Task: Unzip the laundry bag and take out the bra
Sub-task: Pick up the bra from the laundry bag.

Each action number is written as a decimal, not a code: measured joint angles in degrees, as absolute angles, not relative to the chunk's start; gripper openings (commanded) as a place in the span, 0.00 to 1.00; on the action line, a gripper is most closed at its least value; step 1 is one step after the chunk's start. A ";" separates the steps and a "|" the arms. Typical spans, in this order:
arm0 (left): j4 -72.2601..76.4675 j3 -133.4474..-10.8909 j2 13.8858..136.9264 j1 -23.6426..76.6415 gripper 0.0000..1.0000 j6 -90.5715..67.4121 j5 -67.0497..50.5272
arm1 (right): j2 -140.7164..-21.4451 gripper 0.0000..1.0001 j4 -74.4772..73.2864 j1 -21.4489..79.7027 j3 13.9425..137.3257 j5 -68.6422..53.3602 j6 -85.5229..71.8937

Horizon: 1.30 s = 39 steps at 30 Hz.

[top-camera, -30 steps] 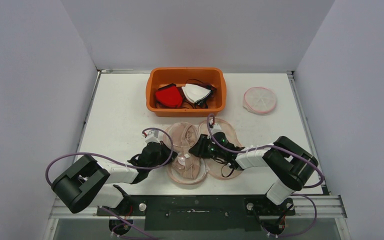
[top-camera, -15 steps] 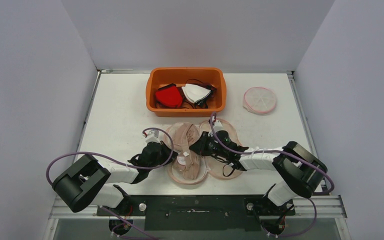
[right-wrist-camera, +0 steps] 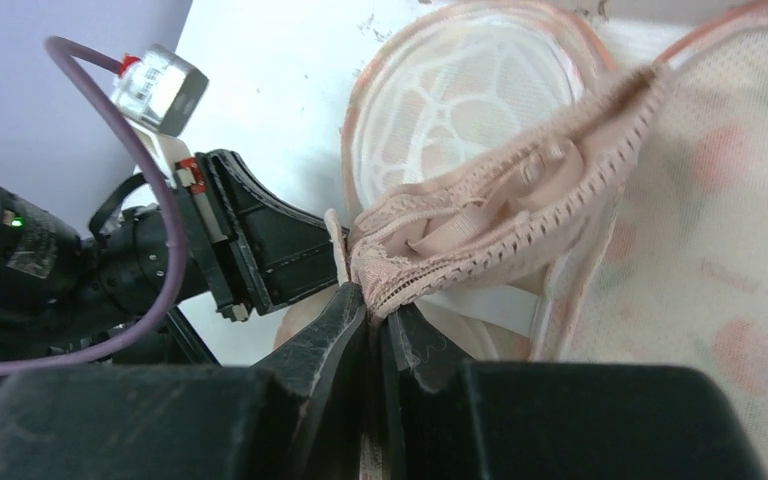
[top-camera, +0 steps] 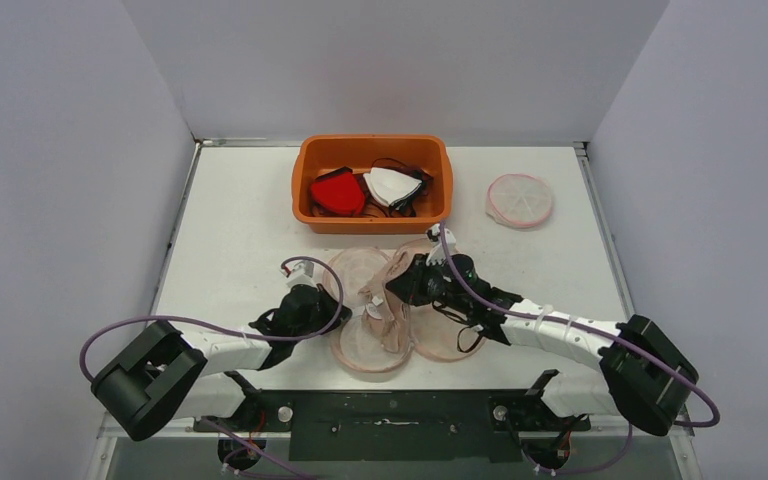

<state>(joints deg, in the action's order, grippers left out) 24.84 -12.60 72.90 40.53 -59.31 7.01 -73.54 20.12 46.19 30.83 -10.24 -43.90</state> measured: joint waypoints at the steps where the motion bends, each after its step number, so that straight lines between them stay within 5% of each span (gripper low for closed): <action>1: 24.60 -12.60 72.75 40.49 0.00 -59.31 7.01 | -72.75 0.05 18.98 46.19 31.42 -10.22 -43.59; 16: 19.97 -12.62 69.36 40.38 0.05 -59.35 7.27 | -65.04 0.05 8.38 43.77 45.10 -9.06 -40.38; 30: 11.18 -15.31 58.41 40.38 0.55 -60.20 6.92 | -72.47 0.05 11.31 34.13 60.73 -2.39 -42.24; 39: 4.84 -16.80 49.78 40.34 0.61 -60.51 5.48 | -83.83 0.05 20.80 32.60 67.81 3.16 -47.27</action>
